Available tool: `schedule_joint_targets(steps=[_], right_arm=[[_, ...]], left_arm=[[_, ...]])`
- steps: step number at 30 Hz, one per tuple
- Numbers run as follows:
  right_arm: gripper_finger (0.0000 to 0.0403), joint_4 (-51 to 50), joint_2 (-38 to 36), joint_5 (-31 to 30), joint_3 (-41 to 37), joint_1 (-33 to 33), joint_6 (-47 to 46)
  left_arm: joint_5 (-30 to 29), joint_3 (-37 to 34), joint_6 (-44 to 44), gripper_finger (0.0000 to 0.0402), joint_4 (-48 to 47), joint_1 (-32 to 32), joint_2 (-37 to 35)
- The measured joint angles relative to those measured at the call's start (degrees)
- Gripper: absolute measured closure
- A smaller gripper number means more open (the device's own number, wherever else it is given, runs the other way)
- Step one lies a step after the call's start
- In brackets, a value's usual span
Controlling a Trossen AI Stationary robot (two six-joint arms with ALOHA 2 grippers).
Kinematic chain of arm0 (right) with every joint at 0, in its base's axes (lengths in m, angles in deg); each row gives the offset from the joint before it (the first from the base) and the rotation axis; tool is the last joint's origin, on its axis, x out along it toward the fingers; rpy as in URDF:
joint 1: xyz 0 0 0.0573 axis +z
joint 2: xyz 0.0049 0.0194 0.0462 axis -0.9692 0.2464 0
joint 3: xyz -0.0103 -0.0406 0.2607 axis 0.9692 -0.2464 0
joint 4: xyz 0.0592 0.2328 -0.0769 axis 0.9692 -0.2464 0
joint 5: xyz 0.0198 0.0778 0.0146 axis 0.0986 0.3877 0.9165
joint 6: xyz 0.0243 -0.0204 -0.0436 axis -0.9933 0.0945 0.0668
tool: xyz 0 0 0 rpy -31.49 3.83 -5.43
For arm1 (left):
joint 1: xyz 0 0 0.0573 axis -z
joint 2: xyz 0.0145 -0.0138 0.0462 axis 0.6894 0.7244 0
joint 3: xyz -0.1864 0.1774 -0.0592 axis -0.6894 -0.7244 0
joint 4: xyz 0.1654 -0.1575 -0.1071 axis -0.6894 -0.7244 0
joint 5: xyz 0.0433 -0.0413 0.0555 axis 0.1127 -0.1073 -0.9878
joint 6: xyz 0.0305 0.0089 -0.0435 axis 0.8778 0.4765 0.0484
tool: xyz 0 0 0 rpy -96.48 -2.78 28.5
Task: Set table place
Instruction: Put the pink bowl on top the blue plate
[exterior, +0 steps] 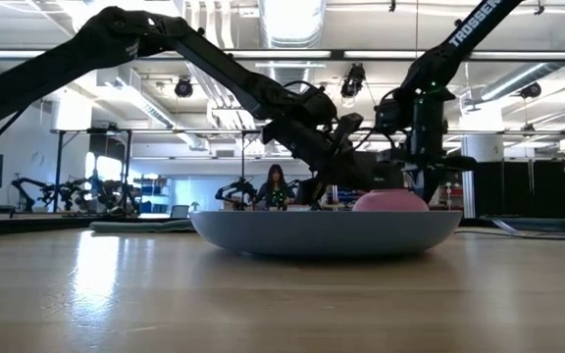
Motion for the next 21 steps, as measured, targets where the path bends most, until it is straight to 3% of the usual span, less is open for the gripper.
schedule_joint_targets(steps=[3, 7, 9, 12, 14, 18, 21], right_arm=[[0.0394, -0.10, 0.00, -0.05, -0.55, 0.04, -0.02], [0.0394, -0.03, 0.00, 1.50, -0.53, 0.02, -0.01], [0.0394, 0.00, 0.00, 3.36, -0.29, 0.00, 0.08], [0.0394, 0.08, 0.00, 4.43, 0.44, 0.02, 0.65], [0.0394, 0.34, 0.00, 4.48, 1.11, 0.02, 0.90], [0.0394, 0.14, 0.00, 4.39, 2.25, -0.02, 0.68], [0.0394, 0.01, -0.02, 4.26, 2.68, 0.00, -0.67]], left_arm=[[4.97, 1.23, 5.02, 0.0402, -3.91, -0.41, 0.00], [4.99, 2.81, 16.99, 0.0402, -11.92, -0.49, -0.56], [-3.40, 5.63, 25.91, 0.0402, -21.75, -0.05, -1.62], [-26.76, 11.28, 40.29, 0.0402, -33.73, 1.79, -3.86], [-33.46, 13.54, 46.31, 0.0402, -35.81, 2.15, -5.11], [-28.58, 14.78, 44.50, 0.0402, -35.07, 1.19, -4.91], [-28.19, 13.72, 40.53, 0.0402, -35.32, 0.76, -2.48]])
